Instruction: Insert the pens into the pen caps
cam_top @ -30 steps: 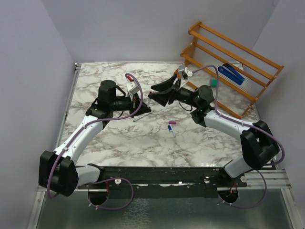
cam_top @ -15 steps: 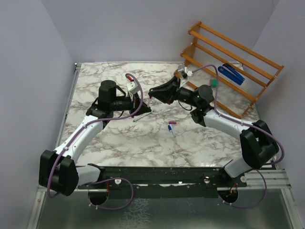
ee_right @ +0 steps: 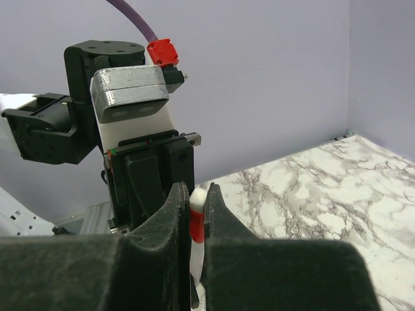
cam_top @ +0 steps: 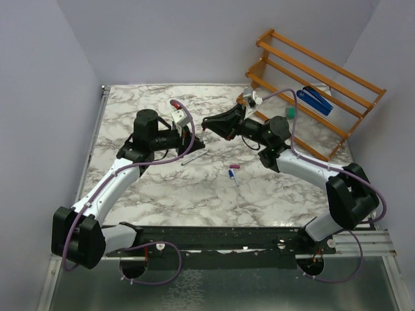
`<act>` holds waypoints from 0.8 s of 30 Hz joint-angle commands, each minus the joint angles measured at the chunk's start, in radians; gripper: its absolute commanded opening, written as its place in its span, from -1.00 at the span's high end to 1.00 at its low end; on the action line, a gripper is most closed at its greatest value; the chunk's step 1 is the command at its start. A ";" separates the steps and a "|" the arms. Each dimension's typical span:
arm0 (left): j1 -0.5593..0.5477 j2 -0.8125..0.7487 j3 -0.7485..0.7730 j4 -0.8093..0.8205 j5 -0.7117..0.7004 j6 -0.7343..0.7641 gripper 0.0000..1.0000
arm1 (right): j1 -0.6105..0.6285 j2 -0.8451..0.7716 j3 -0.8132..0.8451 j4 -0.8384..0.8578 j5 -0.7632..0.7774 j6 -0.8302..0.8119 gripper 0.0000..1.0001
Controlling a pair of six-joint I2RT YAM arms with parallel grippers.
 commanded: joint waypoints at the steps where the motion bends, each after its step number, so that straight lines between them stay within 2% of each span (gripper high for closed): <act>1: 0.003 -0.040 0.083 0.213 -0.065 -0.009 1.00 | 0.046 0.059 -0.064 -0.070 -0.075 0.001 0.99; 12: 0.003 -0.067 0.093 0.190 -0.070 0.000 1.00 | 0.084 0.139 -0.105 0.004 -0.079 0.046 0.99; 17: 0.003 -0.062 0.053 0.138 -0.074 0.012 1.00 | 0.084 0.113 -0.068 -0.032 -0.074 0.022 0.95; 21: 0.003 -0.058 0.001 0.061 -0.107 0.037 1.00 | 0.082 0.059 -0.005 -0.109 -0.036 -0.051 0.15; 24: 0.003 -0.049 -0.050 0.028 -0.130 0.026 1.00 | 0.065 -0.029 -0.003 -0.117 0.061 -0.093 -0.09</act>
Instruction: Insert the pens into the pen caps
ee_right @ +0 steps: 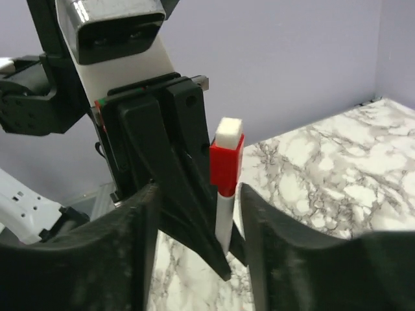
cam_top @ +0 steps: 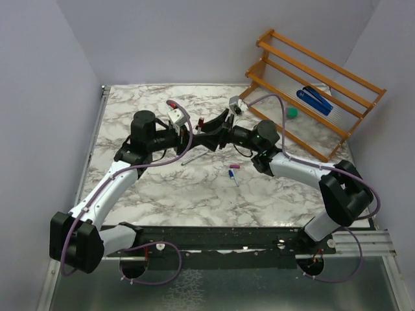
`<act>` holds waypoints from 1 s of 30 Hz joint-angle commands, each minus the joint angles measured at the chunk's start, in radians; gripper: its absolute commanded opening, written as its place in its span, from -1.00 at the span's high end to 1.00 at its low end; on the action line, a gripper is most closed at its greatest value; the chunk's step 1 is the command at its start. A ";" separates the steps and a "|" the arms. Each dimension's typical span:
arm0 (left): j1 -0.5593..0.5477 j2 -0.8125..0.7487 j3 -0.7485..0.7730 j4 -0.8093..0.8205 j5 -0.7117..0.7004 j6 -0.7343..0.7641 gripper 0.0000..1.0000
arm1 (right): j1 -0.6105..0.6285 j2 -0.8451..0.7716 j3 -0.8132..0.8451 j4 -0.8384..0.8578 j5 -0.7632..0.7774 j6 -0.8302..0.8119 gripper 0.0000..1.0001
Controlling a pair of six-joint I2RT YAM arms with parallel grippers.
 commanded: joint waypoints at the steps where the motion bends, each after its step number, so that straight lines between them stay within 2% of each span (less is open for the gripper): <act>1: 0.003 -0.022 -0.059 0.015 -0.068 0.007 1.00 | 0.002 -0.124 -0.003 -0.126 0.069 -0.085 -0.21; 5: 0.003 0.016 -0.092 -0.077 -0.170 -0.006 1.00 | -0.009 -0.288 -0.054 -0.182 0.253 -0.187 -0.64; 7: 0.003 0.034 -0.099 -0.119 -0.213 -0.009 1.00 | -0.010 -0.362 -0.092 -0.220 0.335 -0.233 -0.68; 12: 0.022 0.117 -0.090 -0.202 -0.318 -0.027 1.00 | -0.014 -0.481 -0.198 -0.287 0.454 -0.263 -0.75; 15: 0.047 0.243 -0.051 -0.297 -0.369 -0.058 1.00 | -0.015 -0.493 -0.226 -0.330 0.458 -0.260 -0.75; 18: 0.051 0.342 -0.006 -0.372 -0.492 -0.056 1.00 | -0.015 -0.503 -0.240 -0.361 0.453 -0.256 -0.76; 24: 0.052 0.395 0.032 -0.425 -0.684 -0.053 1.00 | -0.016 -0.517 -0.250 -0.393 0.432 -0.279 -0.76; 28: 0.052 0.423 0.057 -0.460 -0.734 -0.049 1.00 | -0.015 -0.518 -0.260 -0.393 0.426 -0.280 -0.76; 30: 0.052 0.433 0.064 -0.467 -0.738 -0.049 0.85 | -0.017 -0.517 -0.261 -0.398 0.424 -0.283 -0.76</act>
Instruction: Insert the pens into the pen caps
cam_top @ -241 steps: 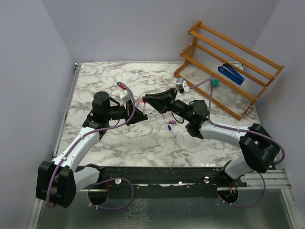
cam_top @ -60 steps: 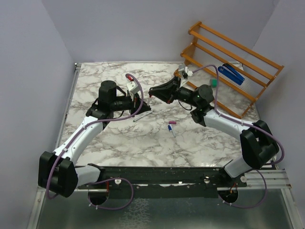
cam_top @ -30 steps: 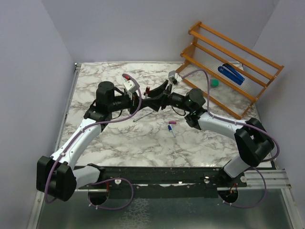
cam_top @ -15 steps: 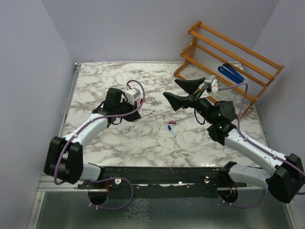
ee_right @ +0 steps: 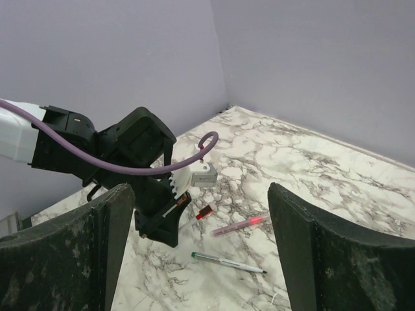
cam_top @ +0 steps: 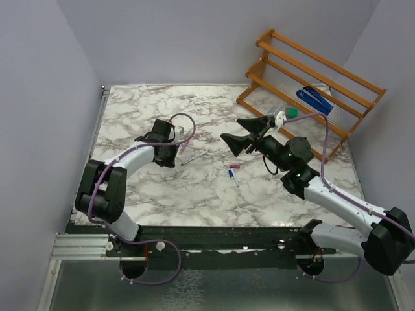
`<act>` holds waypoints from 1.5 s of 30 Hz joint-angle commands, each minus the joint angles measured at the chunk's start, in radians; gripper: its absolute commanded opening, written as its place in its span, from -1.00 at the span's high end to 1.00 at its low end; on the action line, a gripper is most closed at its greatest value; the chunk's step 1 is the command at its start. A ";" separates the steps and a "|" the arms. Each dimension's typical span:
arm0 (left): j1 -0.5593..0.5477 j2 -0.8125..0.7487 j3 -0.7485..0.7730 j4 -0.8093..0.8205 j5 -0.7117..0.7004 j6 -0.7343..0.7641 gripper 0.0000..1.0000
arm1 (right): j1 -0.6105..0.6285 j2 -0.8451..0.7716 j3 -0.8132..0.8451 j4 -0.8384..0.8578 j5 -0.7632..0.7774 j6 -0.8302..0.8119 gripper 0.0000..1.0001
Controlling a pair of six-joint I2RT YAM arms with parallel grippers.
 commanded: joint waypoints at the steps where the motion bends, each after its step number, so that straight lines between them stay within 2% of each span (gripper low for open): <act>1: 0.002 0.032 0.039 -0.053 -0.097 -0.003 0.70 | -0.002 -0.014 -0.014 -0.032 0.007 -0.026 -0.77; 2: 0.001 0.036 0.042 -0.055 -0.098 -0.002 0.59 | -0.002 -0.012 -0.014 -0.034 0.006 -0.026 -0.76; 6: 0.002 0.056 0.053 -0.062 -0.093 0.002 0.36 | -0.002 -0.005 -0.012 -0.038 0.003 -0.027 -0.77; 15: -0.002 0.023 0.093 -0.056 -0.030 0.009 0.29 | -0.002 0.008 0.000 -0.064 -0.008 -0.032 -0.77; 21: -0.051 -0.087 0.075 0.026 0.054 0.119 0.19 | -0.002 0.018 -0.011 -0.057 -0.029 -0.026 -0.78; 25: -0.072 -0.083 0.075 0.046 0.116 0.173 0.11 | -0.002 0.034 -0.003 -0.057 -0.045 -0.027 -0.78; 38: -0.095 0.047 0.159 0.018 0.181 0.200 0.16 | -0.002 0.044 0.001 -0.071 -0.047 -0.033 -0.78; 45: -0.134 0.129 0.191 -0.006 0.118 0.220 0.22 | -0.002 0.033 0.001 -0.085 -0.036 -0.041 -0.78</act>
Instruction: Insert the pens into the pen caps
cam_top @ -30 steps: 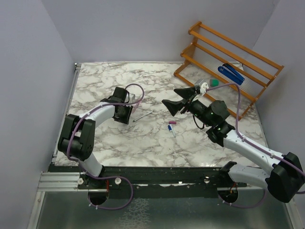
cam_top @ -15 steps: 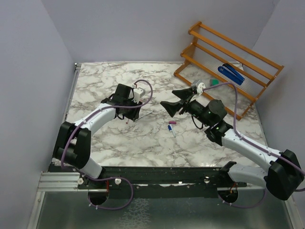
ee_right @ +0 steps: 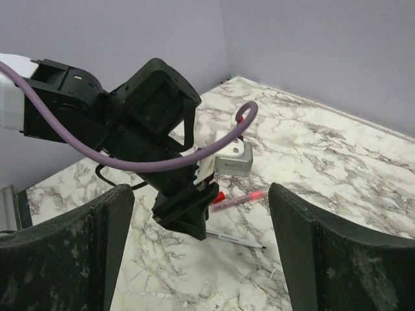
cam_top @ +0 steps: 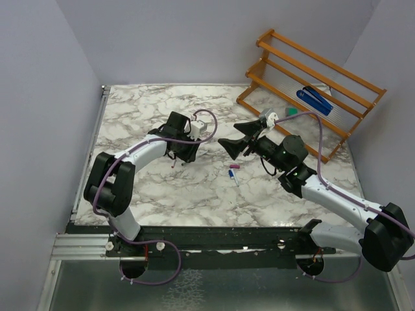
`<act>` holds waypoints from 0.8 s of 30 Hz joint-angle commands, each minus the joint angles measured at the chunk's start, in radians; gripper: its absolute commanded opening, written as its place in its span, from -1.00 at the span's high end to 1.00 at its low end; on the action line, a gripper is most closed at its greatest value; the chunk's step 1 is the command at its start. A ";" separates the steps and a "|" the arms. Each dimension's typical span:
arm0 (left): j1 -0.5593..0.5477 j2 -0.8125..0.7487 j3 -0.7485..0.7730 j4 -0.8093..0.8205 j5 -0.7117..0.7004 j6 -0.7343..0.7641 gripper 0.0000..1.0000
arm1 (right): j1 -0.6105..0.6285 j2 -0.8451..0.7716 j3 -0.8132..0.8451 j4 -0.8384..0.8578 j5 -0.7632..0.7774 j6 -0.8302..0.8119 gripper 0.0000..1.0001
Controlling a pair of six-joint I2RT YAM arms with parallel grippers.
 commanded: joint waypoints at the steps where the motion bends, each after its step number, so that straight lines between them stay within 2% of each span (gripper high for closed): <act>1: -0.026 0.062 0.036 -0.033 -0.032 0.029 0.22 | -0.002 -0.006 0.004 -0.029 -0.003 -0.018 -0.78; 14: -0.029 0.117 0.051 -0.045 -0.138 0.026 0.23 | -0.002 -0.009 -0.003 -0.036 -0.001 -0.026 -0.79; 24: -0.026 0.127 0.026 -0.059 -0.130 0.020 0.30 | -0.003 -0.013 -0.005 -0.041 0.005 -0.029 -0.79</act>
